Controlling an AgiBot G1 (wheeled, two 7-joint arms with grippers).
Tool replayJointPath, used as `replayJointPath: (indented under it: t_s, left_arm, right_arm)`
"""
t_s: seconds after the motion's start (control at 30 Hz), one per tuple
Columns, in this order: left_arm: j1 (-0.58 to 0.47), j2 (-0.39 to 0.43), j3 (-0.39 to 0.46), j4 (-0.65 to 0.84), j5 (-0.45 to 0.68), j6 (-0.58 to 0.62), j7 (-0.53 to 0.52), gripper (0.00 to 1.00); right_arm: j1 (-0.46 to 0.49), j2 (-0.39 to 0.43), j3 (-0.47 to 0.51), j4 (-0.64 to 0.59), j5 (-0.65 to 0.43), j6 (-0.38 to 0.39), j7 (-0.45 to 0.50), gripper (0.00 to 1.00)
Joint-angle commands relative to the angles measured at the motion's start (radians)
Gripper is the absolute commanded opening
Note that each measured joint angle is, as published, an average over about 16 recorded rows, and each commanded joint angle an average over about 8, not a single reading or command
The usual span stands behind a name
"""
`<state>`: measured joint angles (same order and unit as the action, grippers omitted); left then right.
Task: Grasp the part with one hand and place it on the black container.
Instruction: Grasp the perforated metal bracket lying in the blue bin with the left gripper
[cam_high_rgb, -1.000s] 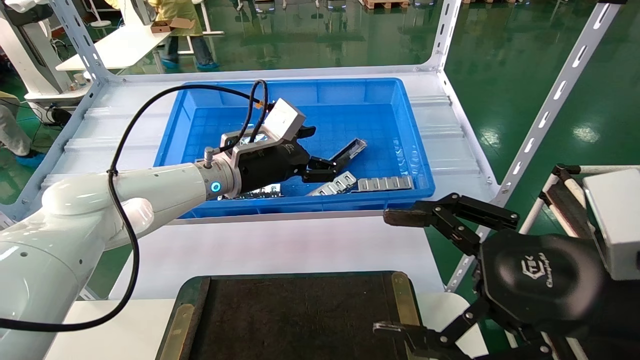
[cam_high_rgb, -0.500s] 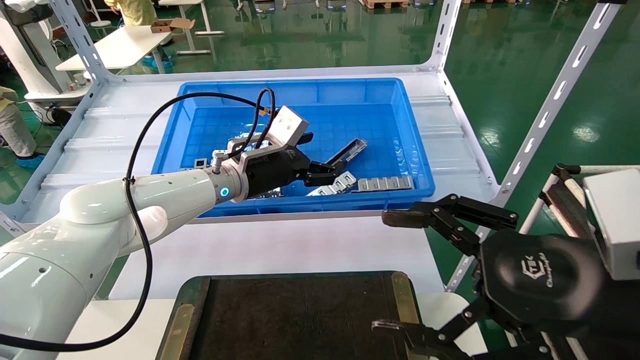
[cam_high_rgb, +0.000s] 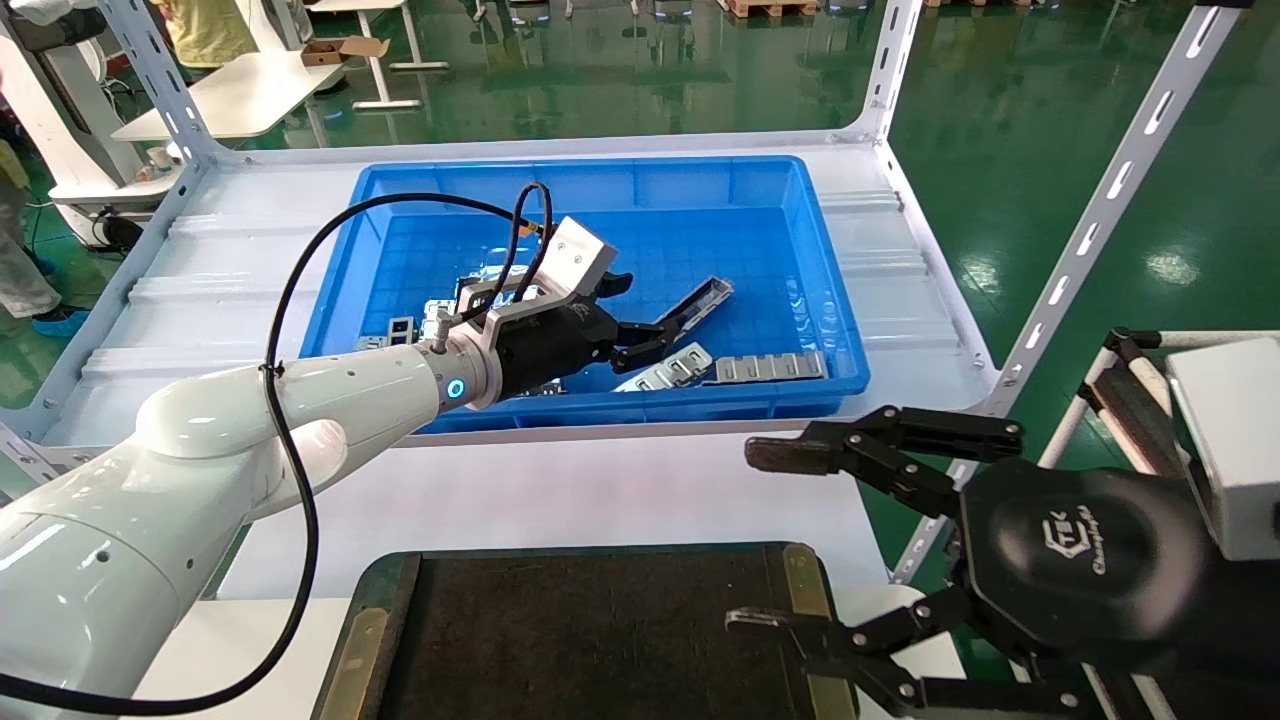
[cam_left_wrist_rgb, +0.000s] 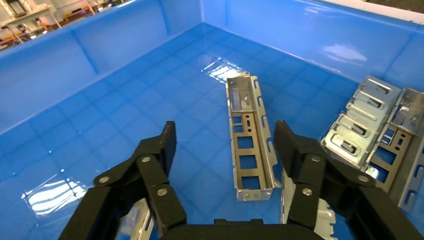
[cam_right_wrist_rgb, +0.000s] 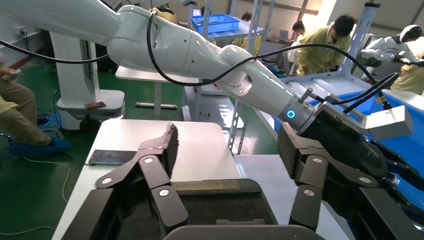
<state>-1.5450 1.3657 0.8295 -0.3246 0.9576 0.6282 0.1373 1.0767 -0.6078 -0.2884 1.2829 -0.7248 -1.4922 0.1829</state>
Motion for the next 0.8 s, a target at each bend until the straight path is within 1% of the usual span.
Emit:
replayJointPath:
  t_s: [0.03, 0.8]
  left_arm:
    - [0.002, 0.0, 0.013, 0.0, -0.014, -0.009, 0.0, 0.0]
    - [0.019, -0.003, 0.095, 0.018, -0.153, -0.031, 0.033, 0.0]
  right_arm:
    - [0.0, 0.0, 0.0, 0.0, 0.0, 0.0, 0.0, 0.0]
    - [0.0, 0.001, -0.002, 0.0, 0.001, 0.001, -0.001, 0.0]
